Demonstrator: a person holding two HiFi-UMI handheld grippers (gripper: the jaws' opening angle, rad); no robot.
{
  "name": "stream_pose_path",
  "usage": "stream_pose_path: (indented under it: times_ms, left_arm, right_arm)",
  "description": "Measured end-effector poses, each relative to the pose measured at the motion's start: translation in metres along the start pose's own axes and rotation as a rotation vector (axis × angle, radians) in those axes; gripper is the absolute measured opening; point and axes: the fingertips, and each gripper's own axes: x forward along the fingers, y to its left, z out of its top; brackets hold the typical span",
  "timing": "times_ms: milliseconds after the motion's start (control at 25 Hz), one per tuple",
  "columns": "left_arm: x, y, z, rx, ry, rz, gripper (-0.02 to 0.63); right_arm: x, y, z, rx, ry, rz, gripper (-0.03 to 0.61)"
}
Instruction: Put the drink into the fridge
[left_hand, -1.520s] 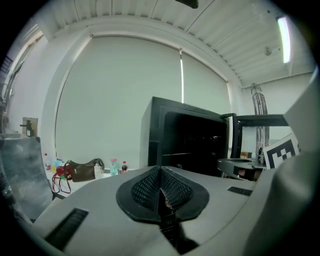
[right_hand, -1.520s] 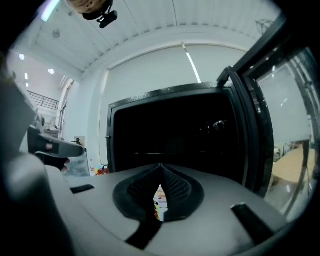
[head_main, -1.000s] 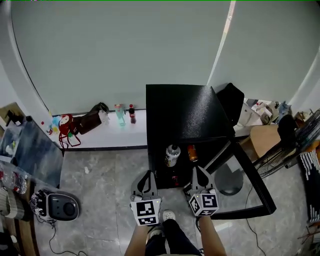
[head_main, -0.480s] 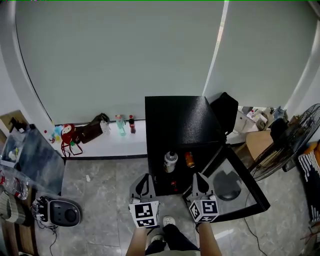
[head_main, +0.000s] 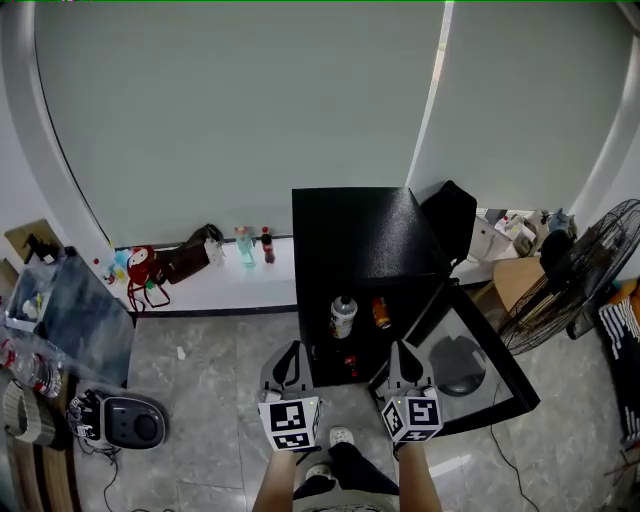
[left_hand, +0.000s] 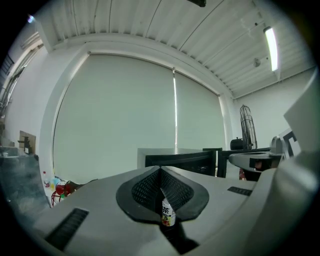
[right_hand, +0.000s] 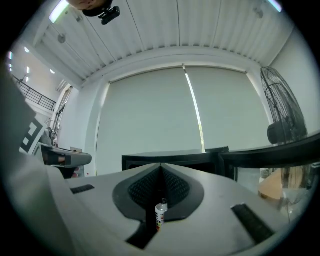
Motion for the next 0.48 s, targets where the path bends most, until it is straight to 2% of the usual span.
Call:
stream_pose_path:
  times_ms: [480]
  left_arm:
    - [-0.0047,0.0032,0.0027,0.013,-0.007,-0.004,0.005]
  right_arm:
    - [-0.0046,0.0032,-0.0008,0.022,-0.002,-0.008,-0.005]
